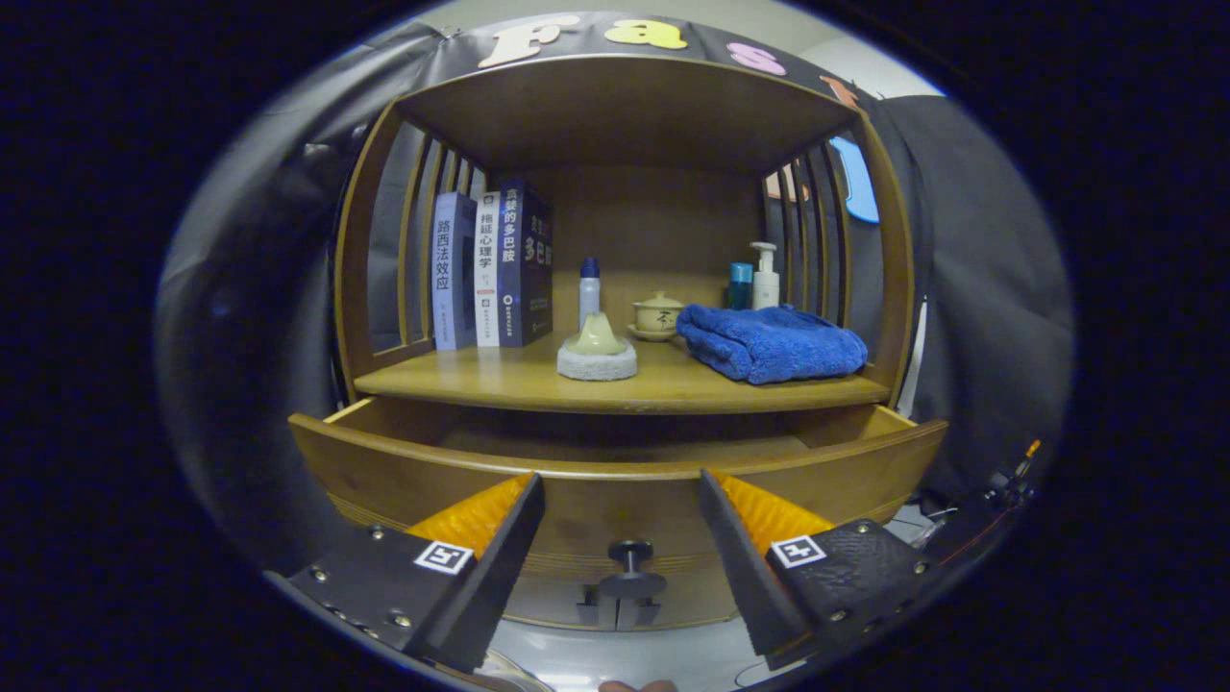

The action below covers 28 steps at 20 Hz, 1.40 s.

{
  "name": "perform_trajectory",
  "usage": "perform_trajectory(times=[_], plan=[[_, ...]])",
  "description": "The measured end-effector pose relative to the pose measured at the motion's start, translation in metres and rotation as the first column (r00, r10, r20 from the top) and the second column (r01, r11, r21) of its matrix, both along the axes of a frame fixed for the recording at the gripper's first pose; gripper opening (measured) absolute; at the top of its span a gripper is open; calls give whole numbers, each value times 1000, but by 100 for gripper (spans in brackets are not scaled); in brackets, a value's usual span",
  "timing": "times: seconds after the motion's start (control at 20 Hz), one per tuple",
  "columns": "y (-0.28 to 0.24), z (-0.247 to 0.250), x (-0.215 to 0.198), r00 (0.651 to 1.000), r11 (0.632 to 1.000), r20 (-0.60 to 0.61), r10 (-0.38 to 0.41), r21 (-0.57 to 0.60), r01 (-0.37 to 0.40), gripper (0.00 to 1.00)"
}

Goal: Pull open the drawer, take out the items inside it, and place them on the countertop above the cabinet.

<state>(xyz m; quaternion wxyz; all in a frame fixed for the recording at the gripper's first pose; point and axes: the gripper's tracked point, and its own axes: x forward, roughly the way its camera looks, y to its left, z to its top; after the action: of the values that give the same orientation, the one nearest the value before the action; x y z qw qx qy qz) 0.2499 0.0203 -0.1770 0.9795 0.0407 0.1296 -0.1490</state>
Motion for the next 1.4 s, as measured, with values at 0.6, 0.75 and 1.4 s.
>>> perform_trajectory(times=[0.6,0.75,1.4], plan=[[-9,-2,36,1000,1000,-10,7,-30,-7,97],[-11,-3,42,1000,999,-11,9,-37,-9,97],[-16,-5,67,1000,999,-20,4,-39,-5,97]])
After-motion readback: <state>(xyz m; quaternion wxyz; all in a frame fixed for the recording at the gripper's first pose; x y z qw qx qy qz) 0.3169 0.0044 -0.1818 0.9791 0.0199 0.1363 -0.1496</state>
